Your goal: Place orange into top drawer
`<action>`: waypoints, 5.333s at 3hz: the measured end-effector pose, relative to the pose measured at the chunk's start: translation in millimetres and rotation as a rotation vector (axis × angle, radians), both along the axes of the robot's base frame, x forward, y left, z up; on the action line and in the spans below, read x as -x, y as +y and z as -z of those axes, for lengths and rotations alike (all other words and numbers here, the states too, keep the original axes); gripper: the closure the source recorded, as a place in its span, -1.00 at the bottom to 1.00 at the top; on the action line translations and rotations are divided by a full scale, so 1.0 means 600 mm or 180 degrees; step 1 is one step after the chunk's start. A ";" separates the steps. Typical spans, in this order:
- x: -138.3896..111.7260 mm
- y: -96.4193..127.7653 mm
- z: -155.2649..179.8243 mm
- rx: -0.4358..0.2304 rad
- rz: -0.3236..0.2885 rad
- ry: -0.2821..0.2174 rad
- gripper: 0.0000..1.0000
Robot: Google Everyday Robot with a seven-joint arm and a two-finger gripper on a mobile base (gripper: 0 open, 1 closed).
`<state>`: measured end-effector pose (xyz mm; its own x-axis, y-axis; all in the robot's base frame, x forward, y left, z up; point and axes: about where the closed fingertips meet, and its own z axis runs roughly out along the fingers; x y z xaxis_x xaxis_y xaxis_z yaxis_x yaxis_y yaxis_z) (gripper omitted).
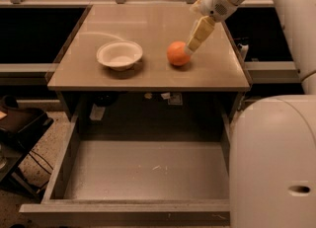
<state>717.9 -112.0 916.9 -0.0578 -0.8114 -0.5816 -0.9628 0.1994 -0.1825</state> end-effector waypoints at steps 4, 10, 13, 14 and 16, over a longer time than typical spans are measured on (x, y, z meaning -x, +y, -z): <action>-0.022 0.085 0.096 -0.0310 -0.0316 0.0337 -1.00; -0.002 0.077 0.120 -0.0249 -0.0183 0.0418 0.77; 0.217 0.025 -0.172 -0.0581 0.0971 -0.0742 1.00; 0.263 0.035 -0.192 -0.0523 0.1055 -0.0916 1.00; 0.299 0.056 -0.166 -0.0534 0.1084 -0.0981 1.00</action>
Offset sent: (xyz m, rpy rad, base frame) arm 0.0011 0.0085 -0.0250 0.0100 0.0490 0.0319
